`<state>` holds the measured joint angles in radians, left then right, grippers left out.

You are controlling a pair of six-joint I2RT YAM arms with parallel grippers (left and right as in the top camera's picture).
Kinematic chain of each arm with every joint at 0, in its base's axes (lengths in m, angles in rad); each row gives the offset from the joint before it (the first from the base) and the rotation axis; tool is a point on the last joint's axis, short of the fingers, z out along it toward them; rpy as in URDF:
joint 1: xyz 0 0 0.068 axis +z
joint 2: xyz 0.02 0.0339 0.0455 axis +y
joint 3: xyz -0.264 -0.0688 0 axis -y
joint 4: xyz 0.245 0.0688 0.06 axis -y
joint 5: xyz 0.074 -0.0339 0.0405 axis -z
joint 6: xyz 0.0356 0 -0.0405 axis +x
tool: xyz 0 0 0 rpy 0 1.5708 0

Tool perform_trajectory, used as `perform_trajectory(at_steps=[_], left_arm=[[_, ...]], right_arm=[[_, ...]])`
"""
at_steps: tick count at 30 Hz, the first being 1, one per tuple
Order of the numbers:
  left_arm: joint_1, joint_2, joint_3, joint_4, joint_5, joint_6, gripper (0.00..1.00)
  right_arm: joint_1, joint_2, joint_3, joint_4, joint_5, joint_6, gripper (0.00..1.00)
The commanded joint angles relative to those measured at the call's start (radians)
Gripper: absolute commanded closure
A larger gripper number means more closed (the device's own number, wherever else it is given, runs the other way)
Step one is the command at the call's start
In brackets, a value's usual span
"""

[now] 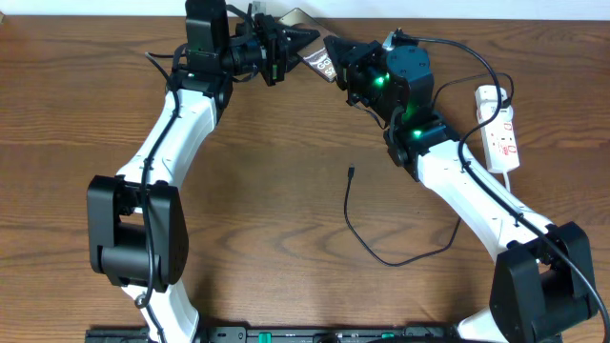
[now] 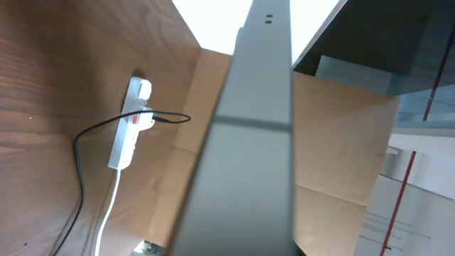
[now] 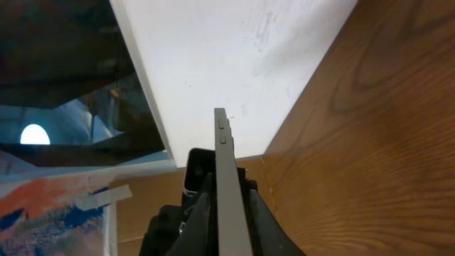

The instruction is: Plug charger to phone and switch on socket

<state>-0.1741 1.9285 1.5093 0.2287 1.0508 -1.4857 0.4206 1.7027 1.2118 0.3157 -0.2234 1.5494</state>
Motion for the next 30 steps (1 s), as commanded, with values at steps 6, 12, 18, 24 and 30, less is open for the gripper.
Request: perform_trajectory(at_steps=[6,12,18,24,30], left_arm=[[-0.015,-0.027,0.026,0.023,-0.159,0.014,0.93],[-0.014,-0.027,0.026,0.020,-0.160,0.018,0.93],[-0.014,-0.027,0.026,0.019,-0.158,0.045,0.93],[-0.014,-0.027,0.026,0.020,-0.134,0.053,0.93],[-0.014,-0.027,0.026,0.020,-0.092,0.076,0.93]], right_arm=[[0.053,0.045,-0.029,-0.042,-0.140,-0.242,0.86],[0.043,0.045,-0.029,-0.042,-0.121,-0.307,0.69],[0.023,0.045,-0.029,-0.042,-0.119,-0.364,0.61],[0.012,0.045,-0.029,-0.042,-0.119,-0.388,0.89],[0.012,0.045,-0.029,-0.042,-0.133,-0.394,0.99]])
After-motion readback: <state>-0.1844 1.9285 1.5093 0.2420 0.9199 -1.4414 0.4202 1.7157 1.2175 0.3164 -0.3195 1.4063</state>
